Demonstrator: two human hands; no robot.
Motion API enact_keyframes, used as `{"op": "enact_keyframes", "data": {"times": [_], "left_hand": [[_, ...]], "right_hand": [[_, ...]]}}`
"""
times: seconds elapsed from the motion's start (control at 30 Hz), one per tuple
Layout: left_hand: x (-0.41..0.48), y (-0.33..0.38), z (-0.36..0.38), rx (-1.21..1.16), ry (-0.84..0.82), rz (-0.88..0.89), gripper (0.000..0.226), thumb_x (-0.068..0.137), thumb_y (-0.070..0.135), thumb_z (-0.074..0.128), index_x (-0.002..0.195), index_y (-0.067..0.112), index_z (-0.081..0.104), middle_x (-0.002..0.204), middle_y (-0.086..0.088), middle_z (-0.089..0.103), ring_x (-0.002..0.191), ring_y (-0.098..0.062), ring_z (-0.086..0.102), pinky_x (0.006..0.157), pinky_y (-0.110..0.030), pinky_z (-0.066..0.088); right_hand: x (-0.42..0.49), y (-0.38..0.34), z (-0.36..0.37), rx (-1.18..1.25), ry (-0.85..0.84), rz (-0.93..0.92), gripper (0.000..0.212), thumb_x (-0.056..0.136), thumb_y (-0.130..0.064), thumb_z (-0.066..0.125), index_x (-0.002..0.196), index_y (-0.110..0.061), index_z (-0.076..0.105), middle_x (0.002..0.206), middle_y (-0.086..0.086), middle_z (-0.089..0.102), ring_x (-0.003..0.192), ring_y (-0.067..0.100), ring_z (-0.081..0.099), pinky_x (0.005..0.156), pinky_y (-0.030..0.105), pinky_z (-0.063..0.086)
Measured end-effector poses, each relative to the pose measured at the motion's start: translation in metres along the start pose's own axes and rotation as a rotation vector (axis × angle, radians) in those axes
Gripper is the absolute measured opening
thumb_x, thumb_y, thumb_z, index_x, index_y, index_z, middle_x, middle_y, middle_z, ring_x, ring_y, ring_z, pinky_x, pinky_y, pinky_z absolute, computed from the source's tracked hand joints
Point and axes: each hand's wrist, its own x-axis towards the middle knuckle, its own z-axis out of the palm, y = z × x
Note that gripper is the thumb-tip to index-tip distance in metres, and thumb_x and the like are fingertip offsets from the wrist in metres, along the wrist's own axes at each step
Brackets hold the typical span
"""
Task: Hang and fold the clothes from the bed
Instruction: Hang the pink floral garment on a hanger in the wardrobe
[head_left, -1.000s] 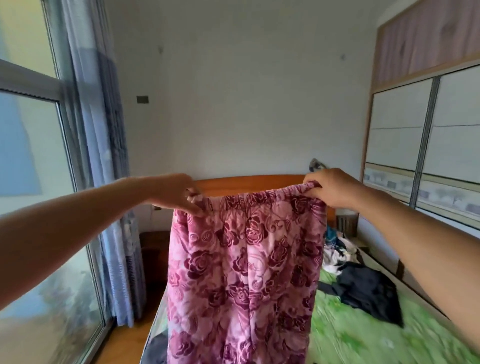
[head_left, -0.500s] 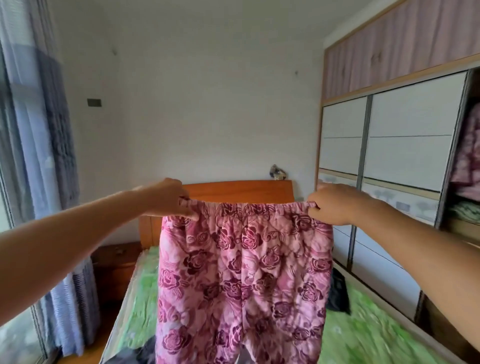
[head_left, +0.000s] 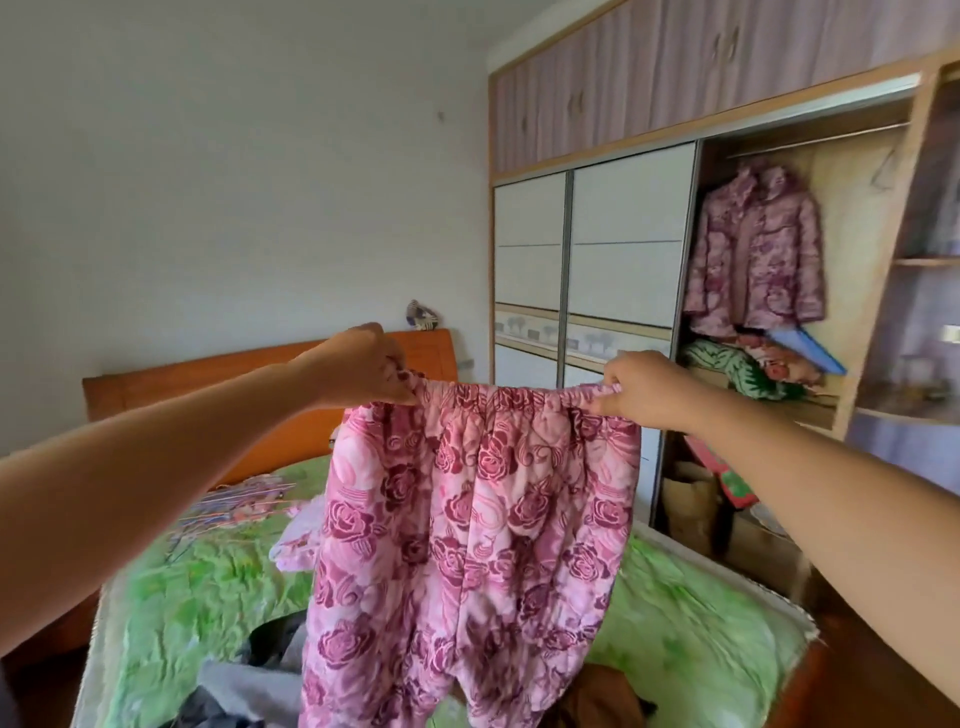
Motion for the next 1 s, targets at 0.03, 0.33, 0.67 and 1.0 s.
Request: {"op": "enact_keyframes", "data": {"times": [0.03,0.33,0.67,1.0], "left_hand": [[0.006,0.011,-0.001,0.043,-0.042,0.051,0.039,0.085,0.046,0.074,0.112,0.019,0.065,0.104,-0.003,0.055,0.093,-0.023,0.057,0.079,-0.036,0.053],[0.048,0.113,0.003,0.445,-0.39,0.245,0.027,0.088,0.02,0.065,0.115,0.016,0.065,0.103,-0.003,0.065,0.089,-0.019,0.062,0.075,-0.033,0.057],[0.113,0.291,-0.028,-0.05,0.16,0.285,0.059,0.073,0.071,0.07,0.091,0.015,0.061,0.092,-0.004,0.059,0.085,-0.024,0.058,0.071,-0.035,0.048],[0.18,0.474,0.01,-0.373,0.077,0.461,0.048,0.089,0.046,0.068,0.111,0.004,0.065,0.103,-0.018,0.059,0.093,-0.035,0.059,0.066,-0.034,0.039]], "right_hand": [[-0.008,0.008,-0.005,-0.018,0.01,0.01,0.047,0.088,-0.042,0.074,0.091,0.003,0.063,0.091,0.02,0.063,0.086,0.035,0.061,0.064,0.035,0.036],[-0.081,0.094,-0.044,-0.298,-0.074,0.009,0.02,0.087,0.0,0.053,0.088,-0.015,0.066,0.083,-0.003,0.034,0.086,0.025,0.053,0.067,0.032,0.037],[-0.143,0.235,-0.125,-0.298,0.185,0.262,0.023,0.087,0.0,0.049,0.068,-0.01,0.041,0.092,0.016,0.047,0.094,0.039,0.06,0.068,0.036,0.042],[-0.22,0.405,-0.165,0.013,0.352,0.461,0.057,0.094,-0.056,0.058,0.064,-0.01,0.046,0.088,0.004,0.042,0.074,0.021,0.05,0.067,0.038,0.04]]}}
